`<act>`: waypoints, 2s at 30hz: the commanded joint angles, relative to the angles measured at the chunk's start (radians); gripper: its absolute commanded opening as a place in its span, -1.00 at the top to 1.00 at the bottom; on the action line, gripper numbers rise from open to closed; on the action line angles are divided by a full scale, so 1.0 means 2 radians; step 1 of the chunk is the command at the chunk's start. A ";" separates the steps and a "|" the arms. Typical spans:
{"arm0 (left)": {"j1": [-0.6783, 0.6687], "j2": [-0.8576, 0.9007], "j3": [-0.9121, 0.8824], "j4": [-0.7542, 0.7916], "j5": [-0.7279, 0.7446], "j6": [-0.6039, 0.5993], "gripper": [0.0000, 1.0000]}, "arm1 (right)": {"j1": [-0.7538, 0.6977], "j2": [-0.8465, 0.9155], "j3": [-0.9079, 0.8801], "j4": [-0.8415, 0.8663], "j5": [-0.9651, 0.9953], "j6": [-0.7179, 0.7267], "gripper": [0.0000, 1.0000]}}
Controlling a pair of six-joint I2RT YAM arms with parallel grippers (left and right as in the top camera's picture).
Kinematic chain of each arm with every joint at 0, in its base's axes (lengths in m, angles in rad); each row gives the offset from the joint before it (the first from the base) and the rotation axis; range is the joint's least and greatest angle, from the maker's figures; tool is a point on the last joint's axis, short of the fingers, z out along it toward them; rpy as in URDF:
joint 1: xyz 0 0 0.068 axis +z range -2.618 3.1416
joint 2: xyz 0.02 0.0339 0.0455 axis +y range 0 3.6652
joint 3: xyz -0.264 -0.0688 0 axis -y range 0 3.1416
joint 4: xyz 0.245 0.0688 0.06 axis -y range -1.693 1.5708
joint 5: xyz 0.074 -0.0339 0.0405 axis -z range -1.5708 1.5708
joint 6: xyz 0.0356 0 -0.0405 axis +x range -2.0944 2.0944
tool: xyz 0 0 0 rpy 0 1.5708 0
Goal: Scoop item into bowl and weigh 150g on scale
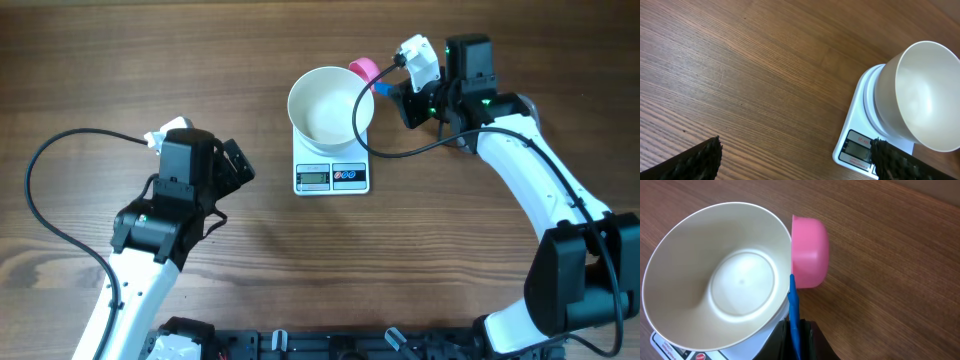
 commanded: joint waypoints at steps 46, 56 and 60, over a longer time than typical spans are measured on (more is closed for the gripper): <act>0.003 0.002 0.000 0.000 -0.008 0.002 -1.00 | -0.181 -0.218 0.006 0.104 0.239 0.660 0.91; 0.003 0.002 0.000 0.000 -0.008 0.002 -1.00 | -0.180 -0.215 0.006 0.108 0.242 0.699 0.91; 0.003 0.002 0.000 0.000 -0.008 0.002 -1.00 | -0.181 -0.212 0.006 0.112 0.243 0.698 0.91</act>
